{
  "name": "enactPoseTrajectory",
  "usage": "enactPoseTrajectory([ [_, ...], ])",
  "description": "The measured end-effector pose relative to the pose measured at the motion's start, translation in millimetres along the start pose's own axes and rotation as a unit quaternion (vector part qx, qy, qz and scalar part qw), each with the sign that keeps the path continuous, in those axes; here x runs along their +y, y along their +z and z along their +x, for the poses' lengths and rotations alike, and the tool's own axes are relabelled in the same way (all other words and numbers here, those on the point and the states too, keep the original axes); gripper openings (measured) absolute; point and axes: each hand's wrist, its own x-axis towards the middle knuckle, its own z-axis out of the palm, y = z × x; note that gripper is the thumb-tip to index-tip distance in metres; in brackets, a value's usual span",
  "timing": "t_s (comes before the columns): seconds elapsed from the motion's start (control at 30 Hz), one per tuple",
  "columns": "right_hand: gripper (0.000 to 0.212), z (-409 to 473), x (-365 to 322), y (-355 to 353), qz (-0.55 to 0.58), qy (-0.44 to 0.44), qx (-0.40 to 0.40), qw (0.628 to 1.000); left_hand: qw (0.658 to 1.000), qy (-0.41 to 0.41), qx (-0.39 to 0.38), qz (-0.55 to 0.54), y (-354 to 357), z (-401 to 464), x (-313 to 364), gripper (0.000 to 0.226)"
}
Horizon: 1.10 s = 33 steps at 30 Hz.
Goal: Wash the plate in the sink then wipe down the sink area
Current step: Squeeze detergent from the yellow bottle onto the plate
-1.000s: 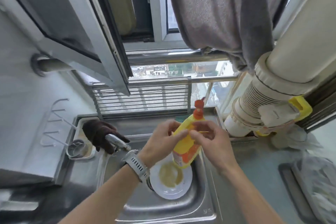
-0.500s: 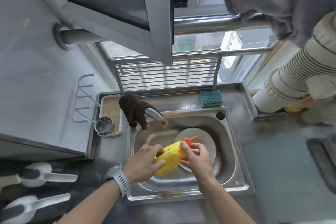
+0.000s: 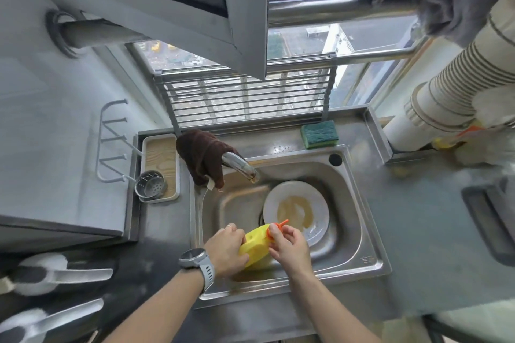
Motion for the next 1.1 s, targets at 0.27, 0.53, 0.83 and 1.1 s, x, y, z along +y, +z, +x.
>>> enactPoseTrajectory([
  [0.27, 0.043, 0, 0, 4, 0.020, 0.003, 0.009, 1.000, 0.999, 0.019, -0.005, 0.030, -1, 7, -1, 0.033],
  [0.53, 0.051, 4, 1, 1, 0.015, 0.005, 0.009, 1.000, 0.999, 0.016, -0.015, 0.029, -4, 8, 1, 0.033],
  [0.83, 0.070, 4, 1, 2, -0.008, 0.021, 0.005, 1.000, 0.999, -0.013, -0.031, 0.002, -6, 5, 6, 0.034],
  [1.1, 0.088, -11, -5, 2, 0.009, 0.010, -0.014, 1.000, 0.999, -0.034, -0.024, 0.007, -10, -6, 15, 0.034],
])
